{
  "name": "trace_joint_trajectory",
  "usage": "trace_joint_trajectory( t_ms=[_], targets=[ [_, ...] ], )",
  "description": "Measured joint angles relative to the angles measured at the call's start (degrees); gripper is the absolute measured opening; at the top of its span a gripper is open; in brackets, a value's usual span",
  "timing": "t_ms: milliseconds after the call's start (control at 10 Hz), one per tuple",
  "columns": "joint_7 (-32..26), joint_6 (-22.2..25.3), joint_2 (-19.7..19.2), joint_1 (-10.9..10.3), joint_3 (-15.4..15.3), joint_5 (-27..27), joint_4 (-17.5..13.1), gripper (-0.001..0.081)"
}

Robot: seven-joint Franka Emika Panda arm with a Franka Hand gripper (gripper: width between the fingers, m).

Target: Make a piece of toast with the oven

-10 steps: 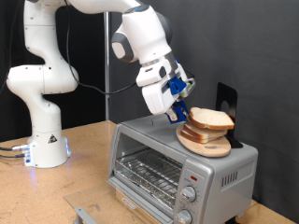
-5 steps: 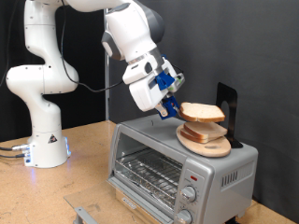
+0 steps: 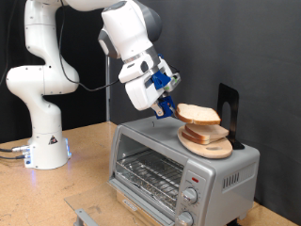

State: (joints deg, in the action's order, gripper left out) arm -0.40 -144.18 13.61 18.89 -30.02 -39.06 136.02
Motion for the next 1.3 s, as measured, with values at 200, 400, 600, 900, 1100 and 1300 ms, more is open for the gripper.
trace_joint_trajectory(
  t_ms=[200,400,600,900,1100,1300],
  targets=[
    [-8.91,-1.22,4.17,-1.98,1.37,-6.92,4.14,0.0446],
    [-14.6,1.67,9.1,-3.68,4.14,-13.08,7.89,0.0445],
    [-15.14,4.67,13.91,-3.83,6.43,-14.77,11.65,0.0445],
    [-14.7,10.44,20.05,-2.76,10.14,-14.5,16.96,0.0443],
    [-14.99,11.81,23.61,-1.86,13.09,-14.5,20.09,0.0443],
    [-16.03,13.04,26.86,-0.71,16.45,-13.89,22.48,0.0443]
  ],
)
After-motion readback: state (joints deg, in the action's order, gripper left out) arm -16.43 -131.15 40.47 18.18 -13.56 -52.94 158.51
